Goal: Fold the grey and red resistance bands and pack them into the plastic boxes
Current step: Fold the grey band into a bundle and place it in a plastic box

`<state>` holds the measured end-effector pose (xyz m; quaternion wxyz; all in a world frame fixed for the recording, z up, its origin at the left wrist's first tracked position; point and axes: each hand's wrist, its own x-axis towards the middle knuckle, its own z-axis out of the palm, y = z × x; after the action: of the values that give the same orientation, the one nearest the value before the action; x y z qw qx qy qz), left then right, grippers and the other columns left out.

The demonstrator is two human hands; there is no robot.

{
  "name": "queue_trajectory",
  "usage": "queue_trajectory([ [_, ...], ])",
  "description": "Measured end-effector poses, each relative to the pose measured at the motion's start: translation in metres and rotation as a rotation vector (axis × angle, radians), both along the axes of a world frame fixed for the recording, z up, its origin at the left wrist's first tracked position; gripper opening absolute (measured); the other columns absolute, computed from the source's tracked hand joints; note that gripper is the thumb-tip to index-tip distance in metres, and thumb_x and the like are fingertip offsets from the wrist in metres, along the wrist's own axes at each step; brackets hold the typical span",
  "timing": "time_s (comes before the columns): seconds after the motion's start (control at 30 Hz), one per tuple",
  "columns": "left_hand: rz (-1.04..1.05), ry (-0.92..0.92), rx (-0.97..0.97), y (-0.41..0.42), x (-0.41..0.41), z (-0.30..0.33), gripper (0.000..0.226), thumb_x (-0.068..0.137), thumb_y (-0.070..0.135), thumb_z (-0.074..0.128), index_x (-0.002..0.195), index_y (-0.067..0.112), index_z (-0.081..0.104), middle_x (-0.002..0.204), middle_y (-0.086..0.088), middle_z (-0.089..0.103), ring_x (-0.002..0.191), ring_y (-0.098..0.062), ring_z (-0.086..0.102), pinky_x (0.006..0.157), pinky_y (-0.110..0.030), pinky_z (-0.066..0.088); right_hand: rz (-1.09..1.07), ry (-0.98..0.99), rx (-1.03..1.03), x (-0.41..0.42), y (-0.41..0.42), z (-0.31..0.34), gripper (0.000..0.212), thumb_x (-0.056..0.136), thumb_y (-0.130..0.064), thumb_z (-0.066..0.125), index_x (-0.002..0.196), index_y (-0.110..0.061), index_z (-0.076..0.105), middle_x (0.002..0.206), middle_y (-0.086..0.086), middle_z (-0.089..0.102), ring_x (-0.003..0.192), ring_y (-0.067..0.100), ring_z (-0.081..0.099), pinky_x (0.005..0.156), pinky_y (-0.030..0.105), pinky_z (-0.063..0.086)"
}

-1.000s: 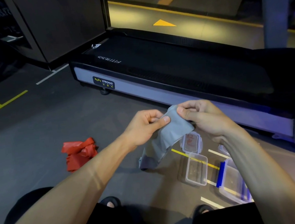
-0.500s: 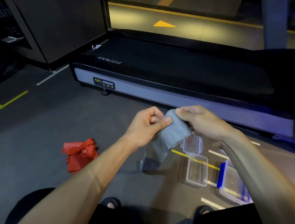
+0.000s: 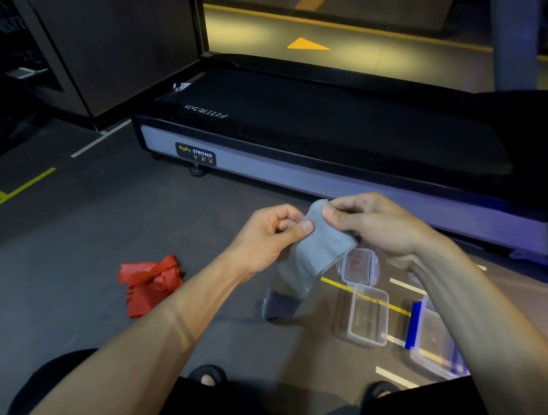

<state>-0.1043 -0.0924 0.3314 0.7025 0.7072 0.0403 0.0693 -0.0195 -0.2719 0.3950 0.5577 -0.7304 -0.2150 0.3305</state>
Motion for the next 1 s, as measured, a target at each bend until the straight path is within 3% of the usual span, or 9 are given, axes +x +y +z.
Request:
queue_trajectory([
  [0.1,0.027,-0.005,-0.005,-0.001,0.001,0.001,0.012,0.087,0.034,0.073,0.077,0.029,0.069,0.064,-0.002,0.036,0.066,-0.021,0.029,0.060,-0.032,0.025,0.004,-0.008,0.030,-0.001,0.000,0.000,0.019,0.099,-0.020,0.063,0.105,-0.006,0.075,0.097,0.015,0.076,0.087,0.019,0.067,0.082,0.031,0.051],
  [0.2,0.055,-0.011,0.007,-0.001,0.003,0.000,0.018,0.094,0.022,0.072,0.077,0.023,0.067,0.056,0.010,0.039,0.061,-0.017,0.028,0.058,-0.033,0.022,-0.041,-0.013,0.049,0.000,0.001,-0.002,0.014,0.100,-0.017,0.062,0.106,-0.008,0.072,0.088,0.005,0.076,0.078,0.012,0.069,0.074,0.023,0.054],
  [0.4,0.088,-0.045,-0.014,-0.002,0.006,-0.002,0.016,0.085,0.035,0.074,0.078,0.023,0.066,0.054,0.010,0.043,0.066,-0.025,0.026,0.060,-0.034,0.021,-0.072,-0.006,0.023,-0.004,0.003,0.000,0.016,0.103,-0.016,0.057,0.105,-0.007,0.070,0.082,0.004,0.076,0.073,0.014,0.068,0.067,0.027,0.055],
  [0.53,0.095,-0.043,-0.015,-0.003,0.006,-0.002,0.019,0.088,0.029,0.074,0.077,0.020,0.061,0.054,0.009,0.042,0.059,-0.016,0.029,0.057,-0.033,0.021,-0.055,-0.031,-0.019,-0.006,0.003,-0.002,0.026,0.107,-0.019,0.052,0.110,0.001,0.069,0.095,0.020,0.071,0.088,0.028,0.062,0.081,0.042,0.049],
  [0.73,0.165,-0.074,-0.001,-0.004,0.007,0.003,0.021,0.093,0.025,0.074,0.077,0.021,0.061,0.058,-0.005,0.042,0.054,-0.011,0.030,0.051,-0.026,0.024,0.028,-0.054,-0.045,-0.013,0.006,0.002,0.019,0.101,-0.027,0.062,0.113,-0.016,0.070,0.097,0.003,0.076,0.083,0.012,0.067,0.068,0.026,0.053],
  [0.8,0.144,-0.070,-0.015,-0.004,0.008,0.004,0.020,0.089,0.034,0.075,0.075,0.025,0.063,0.062,-0.010,0.042,0.058,-0.017,0.031,0.053,-0.028,0.024,0.012,-0.078,-0.022,-0.011,0.007,0.003,0.016,0.099,-0.021,0.065,0.113,-0.015,0.071,0.105,0.009,0.078,0.089,0.018,0.068,0.077,0.034,0.051],
  [0.93,0.064,-0.035,-0.079,-0.002,0.007,0.004,0.021,0.088,0.034,0.074,0.083,0.017,0.061,0.056,0.011,0.042,0.055,-0.005,0.034,0.053,-0.019,0.028,0.004,-0.055,0.013,-0.007,0.006,0.007,0.020,0.098,-0.012,0.066,0.116,-0.010,0.072,0.111,0.012,0.077,0.099,0.018,0.072,0.100,0.040,0.052],
  [1.0,0.021,-0.046,-0.103,0.000,0.007,0.003,0.022,0.089,0.034,0.077,0.088,0.016,0.064,0.062,-0.003,0.041,0.063,-0.019,0.036,0.063,-0.027,0.032,0.010,-0.065,0.022,-0.006,0.004,0.008,0.019,0.098,-0.013,0.065,0.115,-0.010,0.074,0.112,0.013,0.076,0.100,0.018,0.070,0.102,0.040,0.051],
])
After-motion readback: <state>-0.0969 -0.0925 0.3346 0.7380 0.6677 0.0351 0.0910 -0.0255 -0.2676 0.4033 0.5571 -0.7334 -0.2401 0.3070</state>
